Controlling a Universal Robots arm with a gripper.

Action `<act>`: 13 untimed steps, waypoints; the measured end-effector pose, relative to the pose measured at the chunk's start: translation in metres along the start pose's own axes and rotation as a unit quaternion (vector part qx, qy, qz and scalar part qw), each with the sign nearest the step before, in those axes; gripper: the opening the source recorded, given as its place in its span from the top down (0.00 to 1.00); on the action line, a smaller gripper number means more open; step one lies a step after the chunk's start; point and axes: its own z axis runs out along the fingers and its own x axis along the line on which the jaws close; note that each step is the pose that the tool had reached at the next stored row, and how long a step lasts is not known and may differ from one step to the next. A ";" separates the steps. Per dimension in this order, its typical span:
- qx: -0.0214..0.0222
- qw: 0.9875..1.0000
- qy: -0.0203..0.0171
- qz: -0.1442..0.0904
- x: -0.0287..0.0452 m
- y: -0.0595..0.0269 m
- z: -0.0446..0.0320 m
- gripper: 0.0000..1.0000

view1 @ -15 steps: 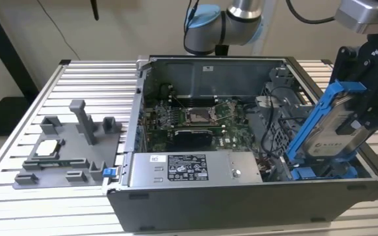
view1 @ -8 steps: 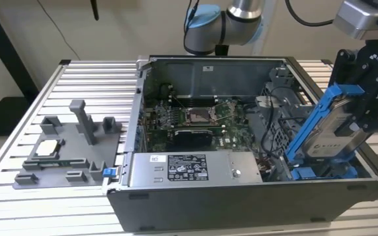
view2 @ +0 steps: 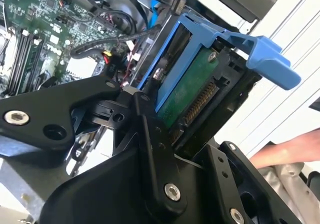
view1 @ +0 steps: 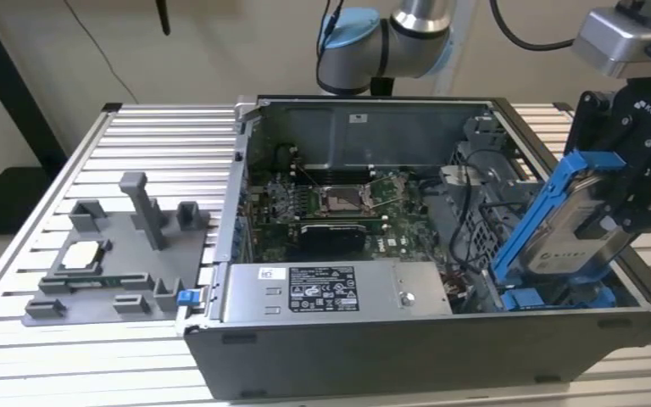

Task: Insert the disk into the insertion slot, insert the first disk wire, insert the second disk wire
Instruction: 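Insert the disk into the insertion slot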

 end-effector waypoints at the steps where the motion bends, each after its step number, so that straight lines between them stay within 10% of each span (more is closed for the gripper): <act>1: 0.000 1.000 0.000 0.000 0.0000 -0.0001 0.0008 0.00; 13: 0.002 1.000 -0.002 0.000 0.0004 -0.0003 0.0108 0.00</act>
